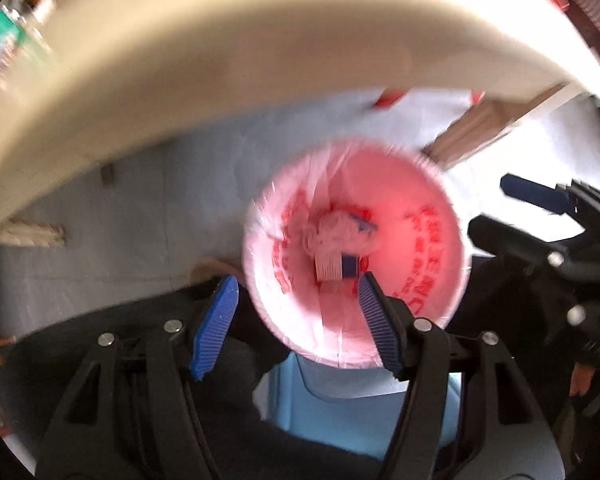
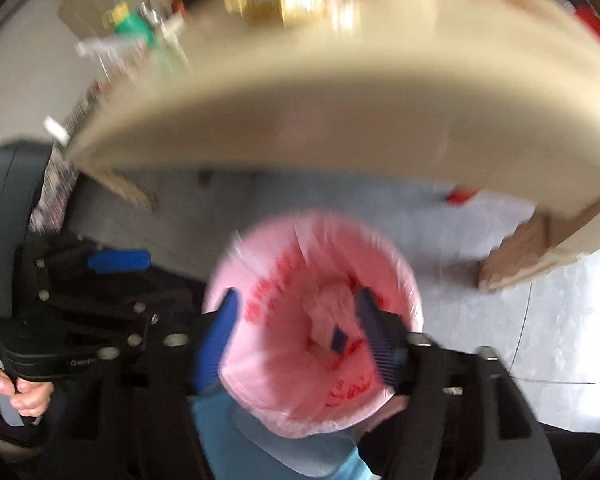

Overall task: Collect trash
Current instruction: 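Raise both open tools out of the bin back toward the table, then move the left tool to the black box while the right tool approaches the yellow-purple box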

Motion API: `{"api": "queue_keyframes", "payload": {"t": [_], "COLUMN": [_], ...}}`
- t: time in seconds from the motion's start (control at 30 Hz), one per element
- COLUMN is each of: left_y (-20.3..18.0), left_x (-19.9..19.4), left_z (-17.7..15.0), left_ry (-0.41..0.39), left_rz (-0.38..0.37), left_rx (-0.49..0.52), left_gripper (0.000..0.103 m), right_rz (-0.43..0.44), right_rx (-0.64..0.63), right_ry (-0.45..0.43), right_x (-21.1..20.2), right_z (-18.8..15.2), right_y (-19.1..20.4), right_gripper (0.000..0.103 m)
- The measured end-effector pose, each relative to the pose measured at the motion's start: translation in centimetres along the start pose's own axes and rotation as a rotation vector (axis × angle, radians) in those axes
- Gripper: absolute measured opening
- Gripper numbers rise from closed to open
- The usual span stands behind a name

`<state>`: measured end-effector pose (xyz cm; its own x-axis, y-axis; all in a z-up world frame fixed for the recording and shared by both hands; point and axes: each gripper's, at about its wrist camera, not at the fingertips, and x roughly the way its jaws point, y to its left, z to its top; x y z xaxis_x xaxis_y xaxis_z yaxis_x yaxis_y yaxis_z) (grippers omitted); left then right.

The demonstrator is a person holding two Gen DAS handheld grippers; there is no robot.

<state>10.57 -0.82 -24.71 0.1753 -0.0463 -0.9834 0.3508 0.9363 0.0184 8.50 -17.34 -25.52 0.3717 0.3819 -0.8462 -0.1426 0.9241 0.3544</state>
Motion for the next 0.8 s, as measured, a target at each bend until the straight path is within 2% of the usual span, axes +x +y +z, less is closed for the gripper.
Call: {"api": "queue_keyframes", "payload": {"t": [0.1, 0.2, 0.4, 0.57, 0.8], "left_y": [0.7, 1.9, 3.3, 3.8, 4.8], "left_x": [-5.3, -10.7, -18.2, -22.1, -21.7], "left_z": [0.9, 2.7, 6.4, 10.7, 15.2], "left_ry": [-0.111, -0.204, -0.315, -0.351, -0.305], "left_rz": [0.006, 0.003, 0.048, 0.062, 0.054], "left_rx": [0.016, 0.012, 0.011, 0.014, 0.003], "left_gripper": [0.07, 0.07, 0.071, 0.071, 0.071], "right_rz": [0.009, -0.005, -0.033, 0.031, 0.118], "right_rx": [-0.009, -0.044, -0.083, -0.042, 0.012], "right_ry": [-0.133, -0.254, -0.435, -0.527, -0.573], "right_x": [-5.1, -10.2, -18.2, -22.6, -24.7], "right_z": [1.9, 4.2, 8.4, 11.4, 14.0], "right_y": [0.5, 1.2, 1.3, 0.2, -1.8], "right_gripper": [0.075, 0.075, 0.075, 0.077, 0.077]}}
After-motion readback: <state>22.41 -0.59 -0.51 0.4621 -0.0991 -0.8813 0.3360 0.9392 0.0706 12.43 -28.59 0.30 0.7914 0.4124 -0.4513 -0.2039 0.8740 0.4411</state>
